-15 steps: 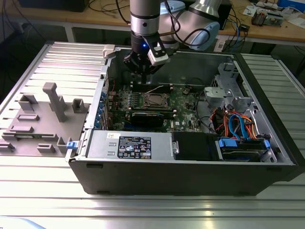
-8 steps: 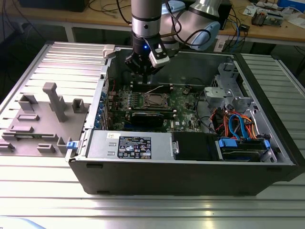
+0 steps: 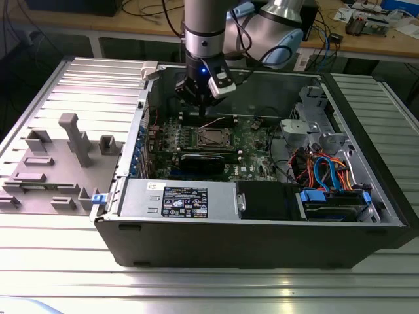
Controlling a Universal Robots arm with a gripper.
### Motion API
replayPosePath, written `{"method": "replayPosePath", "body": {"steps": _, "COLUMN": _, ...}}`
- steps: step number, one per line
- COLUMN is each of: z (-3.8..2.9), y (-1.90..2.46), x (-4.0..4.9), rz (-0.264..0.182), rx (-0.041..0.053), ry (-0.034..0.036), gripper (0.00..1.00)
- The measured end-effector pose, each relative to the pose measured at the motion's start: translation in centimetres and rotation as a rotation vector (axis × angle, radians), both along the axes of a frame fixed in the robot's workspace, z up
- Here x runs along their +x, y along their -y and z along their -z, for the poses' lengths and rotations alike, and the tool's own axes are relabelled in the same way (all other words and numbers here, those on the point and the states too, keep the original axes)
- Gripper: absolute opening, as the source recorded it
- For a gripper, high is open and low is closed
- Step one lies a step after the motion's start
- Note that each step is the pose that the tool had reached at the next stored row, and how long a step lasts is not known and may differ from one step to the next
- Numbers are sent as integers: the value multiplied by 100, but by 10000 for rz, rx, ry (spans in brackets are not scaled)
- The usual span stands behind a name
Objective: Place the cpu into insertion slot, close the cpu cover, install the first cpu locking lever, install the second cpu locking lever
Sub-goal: 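Install the first cpu locking lever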
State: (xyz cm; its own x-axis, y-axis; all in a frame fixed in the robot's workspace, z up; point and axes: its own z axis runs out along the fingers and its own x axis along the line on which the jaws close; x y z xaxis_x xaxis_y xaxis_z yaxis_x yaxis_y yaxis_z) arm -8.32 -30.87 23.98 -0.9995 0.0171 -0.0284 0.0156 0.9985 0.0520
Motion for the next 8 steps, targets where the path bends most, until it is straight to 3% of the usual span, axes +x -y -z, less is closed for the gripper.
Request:
{"method": "replayPosePath", "body": {"steps": 4, "z": 51, "y": 0, "x": 42, "rz": 96, "rx": 47, "ry": -4, "gripper": 11}}
{"method": "replayPosePath", "body": {"steps": 5, "z": 94, "y": 0, "x": 65, "rz": 99, "rx": 148, "ry": -6, "gripper": 11}}
{"method": "replayPosePath", "body": {"steps": 8, "z": 108, "y": 0, "x": 67, "rz": 98, "rx": 149, "ry": -5, "gripper": 11}}
